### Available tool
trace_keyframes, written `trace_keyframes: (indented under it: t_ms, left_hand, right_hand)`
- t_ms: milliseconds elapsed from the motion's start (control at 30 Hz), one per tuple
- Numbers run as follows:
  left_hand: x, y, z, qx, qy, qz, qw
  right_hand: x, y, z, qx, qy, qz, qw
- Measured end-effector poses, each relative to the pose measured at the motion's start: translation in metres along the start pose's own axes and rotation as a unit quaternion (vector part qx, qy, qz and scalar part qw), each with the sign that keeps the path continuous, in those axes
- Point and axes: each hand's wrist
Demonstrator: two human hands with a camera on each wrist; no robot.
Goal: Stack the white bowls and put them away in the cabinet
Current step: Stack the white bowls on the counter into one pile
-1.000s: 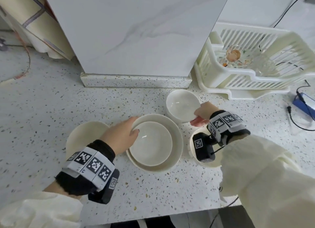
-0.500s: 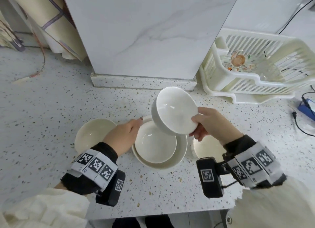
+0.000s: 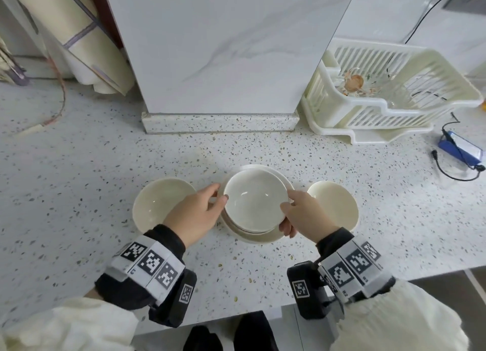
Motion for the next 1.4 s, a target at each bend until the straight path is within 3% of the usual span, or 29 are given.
trace_keyframes:
  t_ms: [200, 333, 400, 567, 667, 767, 967, 1167, 1267, 1400]
  left_hand:
    - [0.0, 0.0, -0.008, -0.007, -0.038, 0.031, 0.999]
    - [0.004, 0.016, -0.03, 0.067, -0.08, 0.168, 0.98]
    - [0.007, 0.028, -0.047, 0.122, -0.038, 0.209, 0.969]
    - [0.006, 0.049, -0.083, 0.173, 0.126, 0.134, 0.968]
    - [0.01, 0.051, -0.099, 0.184, 0.154, 0.091, 0.966]
    - [0.013, 0.049, -0.104, 0.116, 0.17, 0.062, 0.977]
    - [0.002, 0.05, -0.095, -0.02, 0.148, 0.079, 0.986]
    - [-0.014, 0.068, -0.056, -0.127, 0.048, 0.109, 0.985]
    - [-0.017, 0.065, -0.027, -0.13, 0.01, 0.102, 0.986]
    - [-0.012, 0.041, 0.006, -0.058, -0.022, 0.088, 0.994]
  right_hand:
    - [-0.005, -0.005, -0.001, -0.016, 0.006, 0.043, 0.999]
    - [-0.013, -0.005, -0.006, -0.081, 0.044, 0.117, 0.989]
    - [-0.015, -0.007, -0.01, -0.094, 0.062, 0.154, 0.982]
    - [-0.01, -0.024, -0.013, -0.121, 0.089, 0.203, 0.967]
    - [-0.007, -0.032, -0.014, -0.102, 0.097, 0.21, 0.968]
    - [-0.008, -0.038, -0.016, -0.108, 0.1, 0.211, 0.966]
    - [-0.011, -0.048, -0.01, -0.077, 0.097, 0.214, 0.969]
    - [-0.019, -0.048, -0.005, -0.045, 0.097, 0.163, 0.981]
    - [-0.02, -0.042, -0.004, 0.006, 0.099, 0.144, 0.985]
    - [-0.018, -0.032, -0.001, 0.053, 0.098, 0.121, 0.986]
Point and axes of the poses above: each hand's wrist, its own x-axis towards the middle knuckle, its own y-axis out of the back of the hand, z = x × y, and after that the axes turned 11 degrees about y, right-handed
